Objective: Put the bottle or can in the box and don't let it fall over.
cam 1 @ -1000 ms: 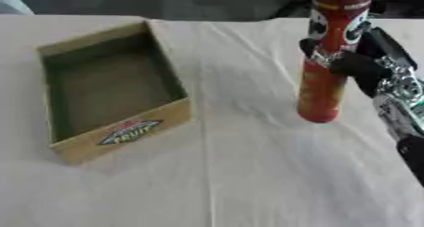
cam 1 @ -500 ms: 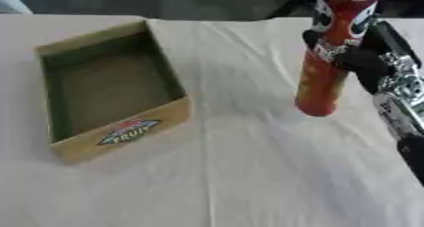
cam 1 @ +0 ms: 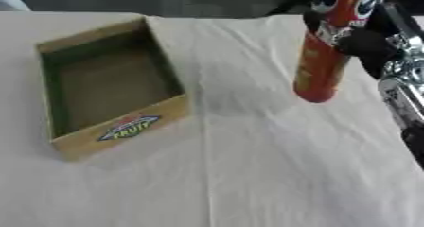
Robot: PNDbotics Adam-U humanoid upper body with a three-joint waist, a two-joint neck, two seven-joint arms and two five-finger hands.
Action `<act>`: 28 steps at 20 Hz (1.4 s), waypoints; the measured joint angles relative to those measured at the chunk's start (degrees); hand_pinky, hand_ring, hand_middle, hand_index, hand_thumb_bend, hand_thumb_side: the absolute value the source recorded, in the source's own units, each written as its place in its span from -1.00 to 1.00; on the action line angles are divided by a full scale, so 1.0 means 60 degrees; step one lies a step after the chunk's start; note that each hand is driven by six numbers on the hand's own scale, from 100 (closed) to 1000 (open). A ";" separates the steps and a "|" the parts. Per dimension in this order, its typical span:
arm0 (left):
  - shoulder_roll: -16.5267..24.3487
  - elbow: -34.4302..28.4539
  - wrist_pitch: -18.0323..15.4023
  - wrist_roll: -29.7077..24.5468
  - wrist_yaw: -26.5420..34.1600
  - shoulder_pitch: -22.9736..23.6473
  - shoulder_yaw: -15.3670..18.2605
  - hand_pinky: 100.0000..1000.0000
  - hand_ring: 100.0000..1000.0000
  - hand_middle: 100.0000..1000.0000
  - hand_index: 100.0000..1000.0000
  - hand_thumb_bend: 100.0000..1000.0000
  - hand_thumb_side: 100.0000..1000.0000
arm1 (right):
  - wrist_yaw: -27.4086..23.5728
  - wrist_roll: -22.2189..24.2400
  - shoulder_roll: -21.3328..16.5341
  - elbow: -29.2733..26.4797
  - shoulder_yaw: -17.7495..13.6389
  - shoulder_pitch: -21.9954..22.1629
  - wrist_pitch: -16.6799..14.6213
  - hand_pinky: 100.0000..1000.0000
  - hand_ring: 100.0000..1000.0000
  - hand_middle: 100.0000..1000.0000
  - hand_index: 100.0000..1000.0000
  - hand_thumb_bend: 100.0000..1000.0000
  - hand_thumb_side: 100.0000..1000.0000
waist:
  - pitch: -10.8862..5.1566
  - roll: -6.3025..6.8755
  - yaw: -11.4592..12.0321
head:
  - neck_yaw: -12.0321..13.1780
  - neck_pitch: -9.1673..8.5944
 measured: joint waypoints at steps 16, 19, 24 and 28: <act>-0.0006 -0.0029 0.0068 -0.0065 -0.0004 -0.0078 -0.0129 0.26 0.95 0.64 0.49 -0.20 -0.39 | -0.0836 -0.0090 0.0383 0.1003 0.0973 -0.2544 0.0648 0.56 -0.94 -1.00 -0.90 -1.00 -1.00 | -0.0422 -0.0117 0.0234 | -0.0149 0.0651; -0.0084 -0.0049 0.0095 -0.0088 -0.0004 -0.0162 -0.0176 0.26 0.94 0.64 0.49 -0.20 -0.40 | -0.0849 -0.0098 0.0619 0.1309 0.1209 -0.3049 0.0762 0.55 -0.94 -1.00 -0.90 -1.00 -1.00 | -0.0448 -0.0144 0.0341 | -0.0234 0.0654; -0.0240 -0.0116 0.0149 -0.0137 -0.0012 -0.0464 -0.0240 0.26 0.94 0.63 0.49 -0.20 -0.40 | -0.0780 -0.0127 0.1065 0.1852 0.1590 -0.3877 0.0890 0.55 -0.94 -1.00 -0.90 -1.00 -1.00 | -0.0449 -0.0172 0.0651 | -0.0490 0.0655; -0.0411 -0.0172 0.0198 -0.0155 -0.0015 -0.0712 -0.0295 0.26 0.94 0.63 0.49 -0.20 -0.41 | -0.0637 -0.0274 0.1483 0.2409 0.1815 -0.4465 0.0855 0.55 -0.92 -1.00 -0.90 -1.00 -1.00 | -0.0448 -0.0214 0.0858 | -0.0744 0.0655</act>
